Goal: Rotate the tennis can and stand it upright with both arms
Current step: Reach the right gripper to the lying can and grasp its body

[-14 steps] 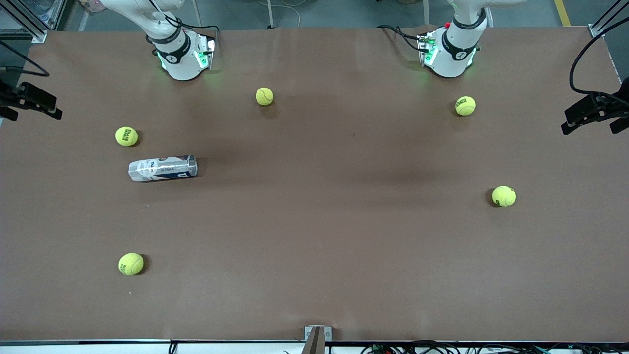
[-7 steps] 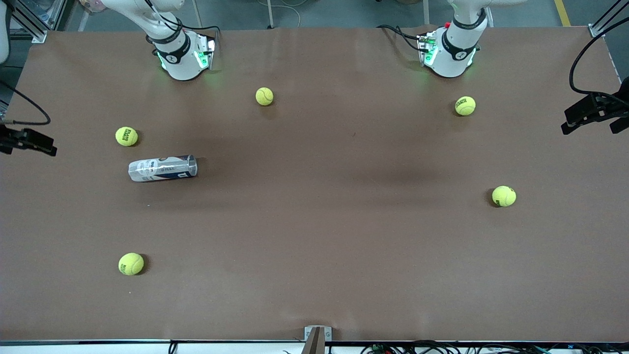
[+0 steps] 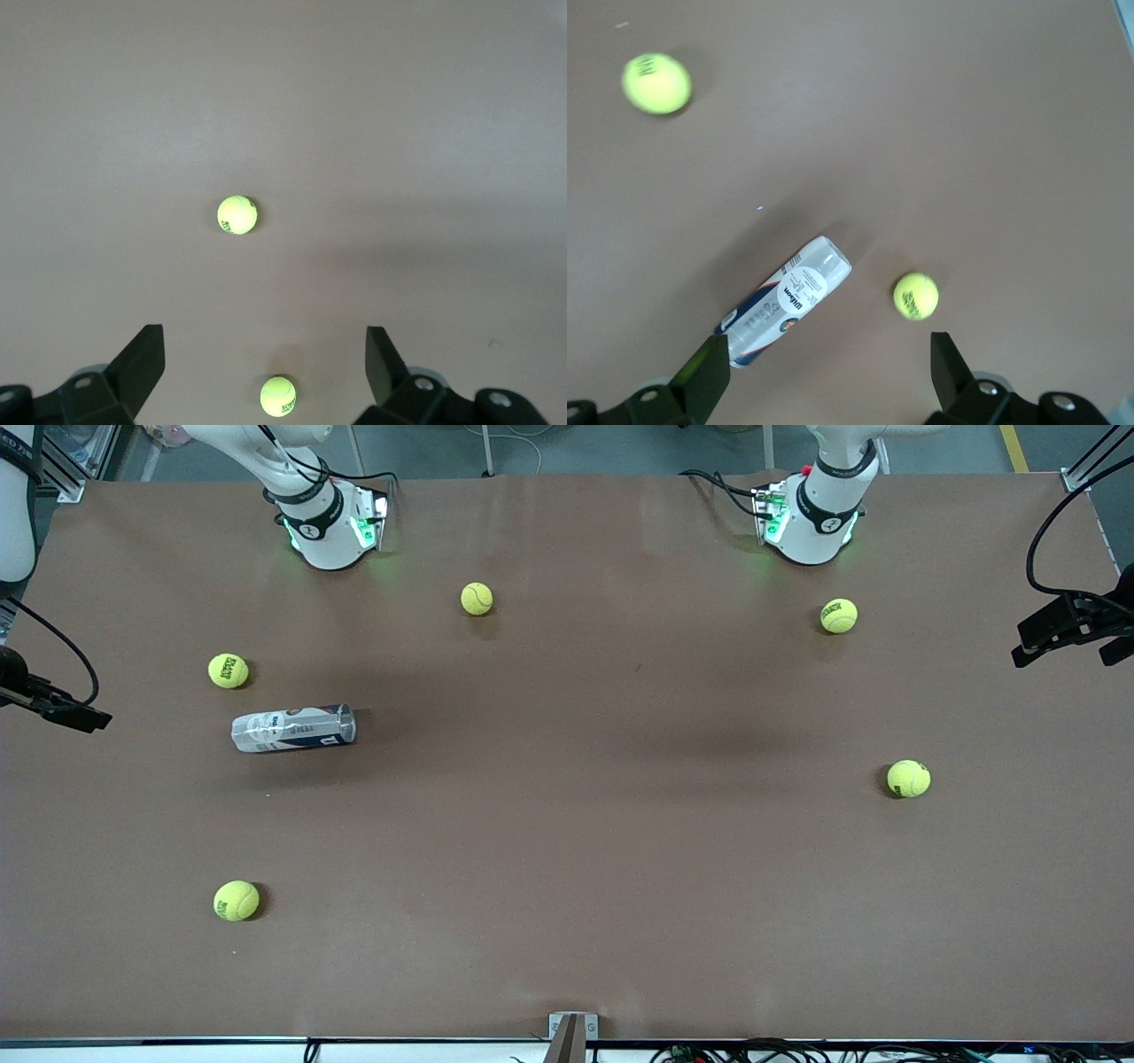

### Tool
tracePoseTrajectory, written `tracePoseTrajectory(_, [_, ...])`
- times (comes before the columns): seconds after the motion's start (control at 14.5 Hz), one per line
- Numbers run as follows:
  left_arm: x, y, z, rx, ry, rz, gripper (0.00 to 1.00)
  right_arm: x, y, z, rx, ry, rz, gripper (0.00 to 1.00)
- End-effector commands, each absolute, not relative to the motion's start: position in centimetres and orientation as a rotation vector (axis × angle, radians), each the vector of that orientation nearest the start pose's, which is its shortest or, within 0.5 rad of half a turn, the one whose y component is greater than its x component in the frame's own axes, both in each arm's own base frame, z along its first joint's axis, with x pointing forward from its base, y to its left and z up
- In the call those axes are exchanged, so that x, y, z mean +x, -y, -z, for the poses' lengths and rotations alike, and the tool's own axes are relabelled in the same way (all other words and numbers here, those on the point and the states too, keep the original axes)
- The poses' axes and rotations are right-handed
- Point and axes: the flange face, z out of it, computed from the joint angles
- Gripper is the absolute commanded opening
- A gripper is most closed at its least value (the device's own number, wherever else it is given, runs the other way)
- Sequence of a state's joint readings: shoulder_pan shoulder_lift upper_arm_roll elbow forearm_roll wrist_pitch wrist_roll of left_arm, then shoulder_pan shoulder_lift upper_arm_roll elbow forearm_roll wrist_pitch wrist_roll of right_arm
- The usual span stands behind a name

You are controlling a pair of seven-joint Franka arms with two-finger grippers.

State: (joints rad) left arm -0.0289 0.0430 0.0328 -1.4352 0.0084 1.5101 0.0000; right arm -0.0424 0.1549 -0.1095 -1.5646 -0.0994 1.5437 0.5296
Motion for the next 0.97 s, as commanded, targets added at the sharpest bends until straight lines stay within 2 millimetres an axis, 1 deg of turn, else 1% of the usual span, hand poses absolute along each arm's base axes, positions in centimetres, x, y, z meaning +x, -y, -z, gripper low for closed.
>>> tracePoseTrajectory(0.0, [56.2,-0.3,-66.1,-3.135,-0.024,0.053,1.00,57.9,9.6,-52.2,-2.952,-1.457,-0.288,0.99])
tracePoseTrajectory(0.07, [56.2,-0.3,-66.1,-3.135,-0.024,0.053,1.00,57.9,9.5,-51.5,-2.873,-1.574,-0.302,1.00])
tracePoseTrajectory(0.21, [56.2,-0.3,-66.1,-3.135,-0.024,0.053,1.00,57.8,10.5,-50.0,-2.705,-1.768,-0.351,1.00])
tracePoseTrajectory(0.28, [56.2,-0.3,-66.1,-3.135,-0.021,0.053,1.00,57.8,10.5,-49.2,-2.639,-1.853,-0.359,1.00])
tracePoseTrajectory(0.35, [56.2,-0.3,-66.1,-3.135,-0.021,0.055,1.00,57.6,10.3,-47.9,-2.588,-1.942,-0.366,1.00])
tracePoseTrajectory(0.48, [56.2,-0.3,-66.1,-3.133,-0.026,0.060,1.00,57.2,9.6,-44.3,-2.513,-2.061,-0.366,1.00])
tracePoseTrajectory(0.62, [56.5,-0.4,-66.2,-3.127,-0.021,0.093,1.00,56.3,8.7,-40.0,-2.454,-2.160,-0.375,1.00])
tracePoseTrajectory(0.69, [56.3,-0.4,-66.0,-3.127,-0.023,0.093,1.00,55.6,8.3,-37.7,-2.428,-2.196,-0.371,1.00])
tracePoseTrajectory(0.76, [56.2,-0.4,-65.6,-3.127,-0.023,0.103,1.00,55.2,7.3,-36.0,-2.416,-2.212,-0.347,1.00])
tracePoseTrajectory(0.9, [55.8,-0.5,-65.4,-3.127,-0.022,0.148,1.00,54.6,4.2,-32.4,-2.407,-2.263,-0.274,1.00])
